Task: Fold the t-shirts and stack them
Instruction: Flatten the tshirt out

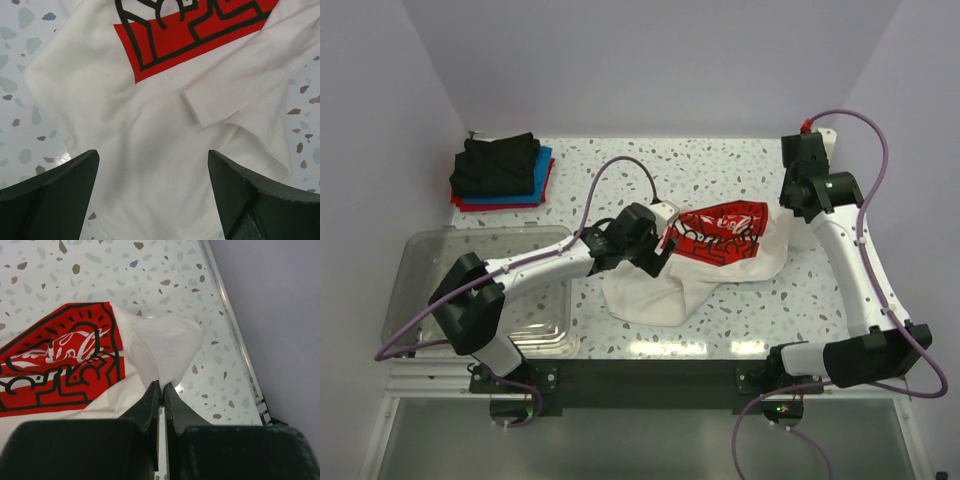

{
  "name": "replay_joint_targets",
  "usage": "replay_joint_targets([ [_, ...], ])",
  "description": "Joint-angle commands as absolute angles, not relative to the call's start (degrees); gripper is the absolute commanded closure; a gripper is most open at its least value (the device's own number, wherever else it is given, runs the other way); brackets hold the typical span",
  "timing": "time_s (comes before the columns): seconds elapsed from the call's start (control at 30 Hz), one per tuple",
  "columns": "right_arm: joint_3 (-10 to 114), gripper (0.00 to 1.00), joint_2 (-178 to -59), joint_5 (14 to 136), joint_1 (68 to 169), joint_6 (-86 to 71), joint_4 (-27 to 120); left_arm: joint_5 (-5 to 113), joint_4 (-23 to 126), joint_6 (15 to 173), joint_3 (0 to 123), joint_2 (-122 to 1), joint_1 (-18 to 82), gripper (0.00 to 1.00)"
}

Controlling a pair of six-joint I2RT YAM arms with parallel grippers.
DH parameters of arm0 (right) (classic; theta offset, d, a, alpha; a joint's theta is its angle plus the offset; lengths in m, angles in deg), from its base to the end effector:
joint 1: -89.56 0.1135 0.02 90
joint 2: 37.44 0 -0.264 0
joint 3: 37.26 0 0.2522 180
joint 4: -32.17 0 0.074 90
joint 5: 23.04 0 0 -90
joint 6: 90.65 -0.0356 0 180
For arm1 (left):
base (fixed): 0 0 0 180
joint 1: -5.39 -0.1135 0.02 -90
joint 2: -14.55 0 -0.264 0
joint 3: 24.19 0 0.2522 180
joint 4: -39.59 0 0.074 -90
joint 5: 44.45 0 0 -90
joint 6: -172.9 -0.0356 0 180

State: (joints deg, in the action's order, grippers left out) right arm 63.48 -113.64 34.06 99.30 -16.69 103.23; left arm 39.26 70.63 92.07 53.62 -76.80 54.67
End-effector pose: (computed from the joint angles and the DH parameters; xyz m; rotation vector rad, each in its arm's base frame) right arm 0.2575 0.0246 0.3992 0.3879 2.2305 -0.4471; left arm 0.2308 -0.2622 0.2416 0.7626 2.2480 -0.3711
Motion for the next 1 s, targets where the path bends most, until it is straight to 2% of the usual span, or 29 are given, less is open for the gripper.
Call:
replay_joint_targets([
  [0.0, 61.6, 1.00, -110.9, 37.3, 99.1, -18.7, 99.0, 45.3, 59.3, 95.3, 51.7, -75.8, 55.1, 0.05],
  [0.2, 59.4, 1.00, -110.2, 39.1, 99.2, -19.6, 98.5, 50.8, 63.1, 98.3, 57.4, -84.5, 55.1, 0.10],
  [0.37, 58.6, 1.00, -109.5, 39.4, 99.1, -19.6, 98.6, 54.3, 62.5, 102.1, 57.5, -88.4, 55.1, 0.14],
  [0.83, 57.1, 1.00, -108.9, 39.5, 99.1, -19.2, 98.4, 56.1, 59.9, 106.5, 57.9, -92.5, 55.1, 0.28],
  [0.97, 56.7, 1.00, -108.6, 39.5, 99.2, -19.1, 98.4, 55.2, 58.0, 107.2, 57.2, -92.1, 55.1, 0.39],
])
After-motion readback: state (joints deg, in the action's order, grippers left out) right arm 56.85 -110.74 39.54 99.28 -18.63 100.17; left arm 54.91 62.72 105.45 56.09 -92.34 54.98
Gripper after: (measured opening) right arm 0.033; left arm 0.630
